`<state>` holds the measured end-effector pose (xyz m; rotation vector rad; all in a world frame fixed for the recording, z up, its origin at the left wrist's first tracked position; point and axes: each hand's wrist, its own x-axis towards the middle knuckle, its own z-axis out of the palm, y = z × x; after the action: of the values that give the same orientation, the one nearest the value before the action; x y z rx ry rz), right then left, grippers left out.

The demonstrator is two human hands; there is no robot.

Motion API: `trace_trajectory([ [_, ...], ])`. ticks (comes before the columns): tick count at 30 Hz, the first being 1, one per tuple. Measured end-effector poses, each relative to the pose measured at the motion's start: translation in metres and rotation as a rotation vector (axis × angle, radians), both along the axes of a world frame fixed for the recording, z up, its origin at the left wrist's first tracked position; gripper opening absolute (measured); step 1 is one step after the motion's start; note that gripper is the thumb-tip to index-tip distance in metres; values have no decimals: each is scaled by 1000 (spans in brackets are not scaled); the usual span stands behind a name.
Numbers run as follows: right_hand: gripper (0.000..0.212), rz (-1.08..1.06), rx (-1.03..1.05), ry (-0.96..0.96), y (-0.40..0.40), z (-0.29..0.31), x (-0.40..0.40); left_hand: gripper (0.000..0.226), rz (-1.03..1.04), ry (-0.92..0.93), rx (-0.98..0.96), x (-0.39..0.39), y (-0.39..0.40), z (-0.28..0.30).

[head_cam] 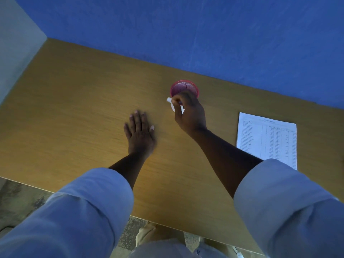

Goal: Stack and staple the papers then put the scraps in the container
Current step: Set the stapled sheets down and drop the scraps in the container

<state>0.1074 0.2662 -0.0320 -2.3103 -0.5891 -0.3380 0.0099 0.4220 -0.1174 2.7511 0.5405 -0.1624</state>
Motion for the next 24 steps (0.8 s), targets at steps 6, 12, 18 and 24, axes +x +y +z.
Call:
trace_trajectory([
  [6, 18, -172, -104, -16, -9, 9, 23, 64, -6, 23, 11, 0, 0, 1],
  [12, 17, -222, -187, 4, -13, 12, 30, 64, -9, 40, -2, 1, 1, 3],
  [18, 17, -238, -265, 0, -18, 12, 31, 65, -8, 48, -4, 1, 0, 4],
  [24, 17, -240, -232, -43, -21, 16, 29, 65, -6, 72, -4, 2, -1, 7],
])
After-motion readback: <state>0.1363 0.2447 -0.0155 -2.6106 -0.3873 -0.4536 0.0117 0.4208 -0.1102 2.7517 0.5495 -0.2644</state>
